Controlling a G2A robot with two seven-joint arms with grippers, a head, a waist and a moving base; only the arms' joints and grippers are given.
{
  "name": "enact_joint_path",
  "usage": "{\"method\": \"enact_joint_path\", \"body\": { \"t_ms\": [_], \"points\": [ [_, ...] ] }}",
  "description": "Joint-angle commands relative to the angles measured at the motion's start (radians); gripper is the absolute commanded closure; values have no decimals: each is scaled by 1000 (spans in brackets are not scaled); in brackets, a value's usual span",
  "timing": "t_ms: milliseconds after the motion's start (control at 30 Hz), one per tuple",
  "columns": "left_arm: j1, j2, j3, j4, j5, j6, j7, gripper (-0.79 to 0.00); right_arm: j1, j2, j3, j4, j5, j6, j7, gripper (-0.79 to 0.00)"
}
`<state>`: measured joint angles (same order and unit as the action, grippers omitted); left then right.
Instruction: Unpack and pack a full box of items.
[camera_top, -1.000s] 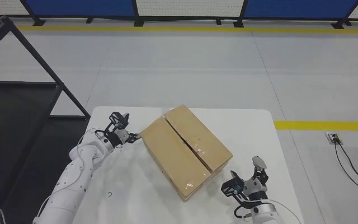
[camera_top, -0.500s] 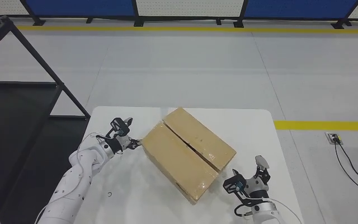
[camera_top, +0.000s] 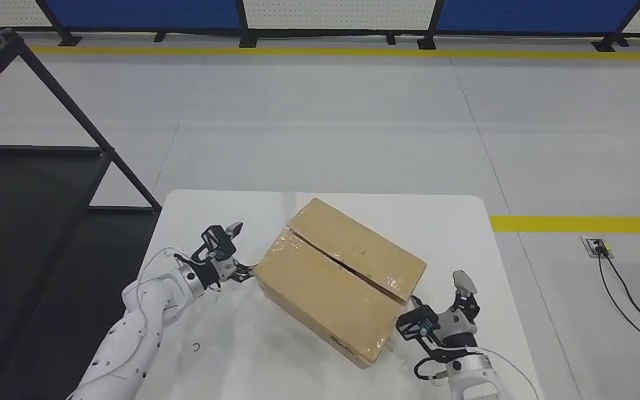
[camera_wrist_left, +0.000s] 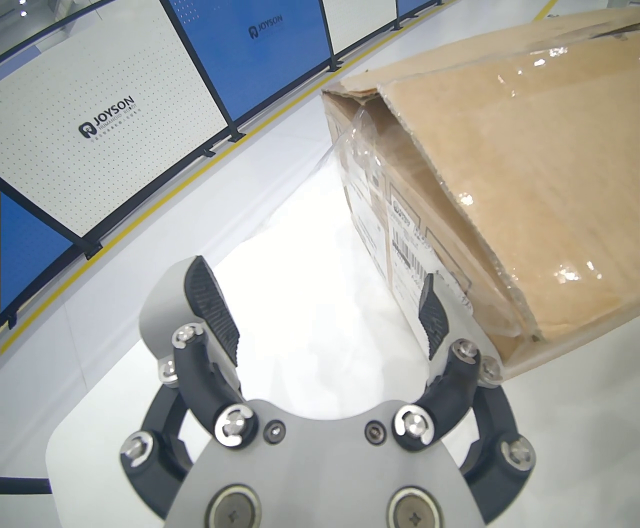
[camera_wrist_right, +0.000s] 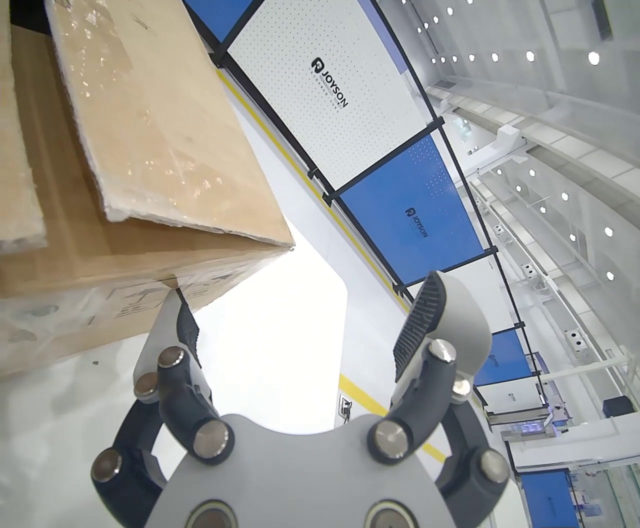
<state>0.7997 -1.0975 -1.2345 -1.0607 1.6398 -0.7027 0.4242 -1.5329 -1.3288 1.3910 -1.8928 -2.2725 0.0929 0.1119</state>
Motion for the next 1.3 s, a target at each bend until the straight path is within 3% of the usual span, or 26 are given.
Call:
{"method": "enact_joint_path", "body": {
  "t_ms": [0, 233, 367, 600, 933, 1267],
  "points": [
    [8, 2, -2, -13, -4, 1, -6, -785, -21, 1, 12, -13, 16, 10, -19, -785],
    [15, 6, -2, -36, -4, -2, -22, -785, -149, 18, 122, -47, 53, 16, -212, -785],
    [-2, 6, -6, -16, -20, 8, -39, -785, -246, 28, 201, -51, 120, 24, -383, -785],
    [-2, 6, -6, -16, -20, 8, -39, -785, -363, 51, 288, -2, 128, -82, -699, -785],
    [8, 6, -7, -23, -28, 20, -45, -785, -352, 51, 281, 0, 143, -91, -680, -785],
    [78, 17, -31, -93, -45, 32, -64, -785, -176, 30, 124, -21, 108, -45, -298, -785]
  ]
}}
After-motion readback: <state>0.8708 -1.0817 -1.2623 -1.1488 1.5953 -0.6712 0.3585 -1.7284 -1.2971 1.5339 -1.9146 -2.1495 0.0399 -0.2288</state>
